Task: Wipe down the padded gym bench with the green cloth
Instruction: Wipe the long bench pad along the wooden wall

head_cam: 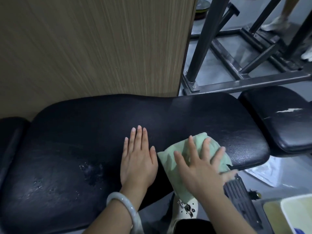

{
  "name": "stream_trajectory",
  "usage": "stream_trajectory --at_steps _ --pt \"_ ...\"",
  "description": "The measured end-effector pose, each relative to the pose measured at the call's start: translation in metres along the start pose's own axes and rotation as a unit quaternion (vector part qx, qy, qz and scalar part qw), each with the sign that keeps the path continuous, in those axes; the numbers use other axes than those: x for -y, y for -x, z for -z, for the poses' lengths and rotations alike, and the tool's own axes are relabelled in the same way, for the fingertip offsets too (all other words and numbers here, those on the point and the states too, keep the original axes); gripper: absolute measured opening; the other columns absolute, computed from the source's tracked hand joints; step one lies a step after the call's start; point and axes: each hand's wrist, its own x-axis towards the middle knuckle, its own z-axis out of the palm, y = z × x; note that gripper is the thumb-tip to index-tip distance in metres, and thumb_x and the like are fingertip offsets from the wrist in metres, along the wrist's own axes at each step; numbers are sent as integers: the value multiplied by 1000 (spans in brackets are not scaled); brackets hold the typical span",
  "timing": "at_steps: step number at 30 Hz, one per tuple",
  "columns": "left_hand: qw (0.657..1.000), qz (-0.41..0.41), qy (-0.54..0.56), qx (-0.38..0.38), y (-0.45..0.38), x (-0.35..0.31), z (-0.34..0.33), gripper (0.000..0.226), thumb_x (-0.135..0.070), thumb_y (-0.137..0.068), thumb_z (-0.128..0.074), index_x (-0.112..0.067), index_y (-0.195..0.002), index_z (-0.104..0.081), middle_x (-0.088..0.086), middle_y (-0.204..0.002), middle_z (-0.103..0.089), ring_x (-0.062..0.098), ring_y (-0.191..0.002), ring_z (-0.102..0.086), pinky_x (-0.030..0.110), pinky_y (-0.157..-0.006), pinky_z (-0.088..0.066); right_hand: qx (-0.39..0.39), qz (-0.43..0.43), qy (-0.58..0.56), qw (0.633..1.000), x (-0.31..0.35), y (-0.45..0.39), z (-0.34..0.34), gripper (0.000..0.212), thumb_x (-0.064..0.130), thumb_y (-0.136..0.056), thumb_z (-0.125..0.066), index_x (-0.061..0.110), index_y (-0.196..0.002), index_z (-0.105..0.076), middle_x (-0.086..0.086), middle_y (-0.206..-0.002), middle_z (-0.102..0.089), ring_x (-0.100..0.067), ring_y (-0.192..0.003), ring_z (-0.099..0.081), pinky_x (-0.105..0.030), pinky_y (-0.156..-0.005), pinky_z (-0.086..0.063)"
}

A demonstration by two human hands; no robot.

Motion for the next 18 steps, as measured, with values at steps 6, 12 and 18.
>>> stream_trajectory --at_steps 6,12,18 --pt "1000 5 12 2 0 0 1 67 -42 -87 5 -16 -149 0 -3 -157 7 8 -144 15 30 -116 13 -46 484 219 846 -69 -46 26 67 71 -92 -23 39 -151 -18 1 -160 -16 -28 -148 -1 -65 -111 -7" --pt "1000 1 7 10 -2 -1 3 69 -39 -86 2 -13 -150 -4 -2 -158 3 10 -145 10 32 -117 8 -60 552 206 806 -46 -78 15 65 69 -94 -26 36 -150 -26 1 -159 -20 -29 -148 -5 -57 -112 -7" --pt "1000 5 14 1 -7 3 -1 59 -28 -90 -21 -5 -141 -42 7 -150 -37 15 -140 -23 32 -114 -8 -124 437 160 876 -7 -57 -17 64 63 -97 -13 28 -146 -35 -4 -154 -32 -36 -144 -18 -63 -108 -13"
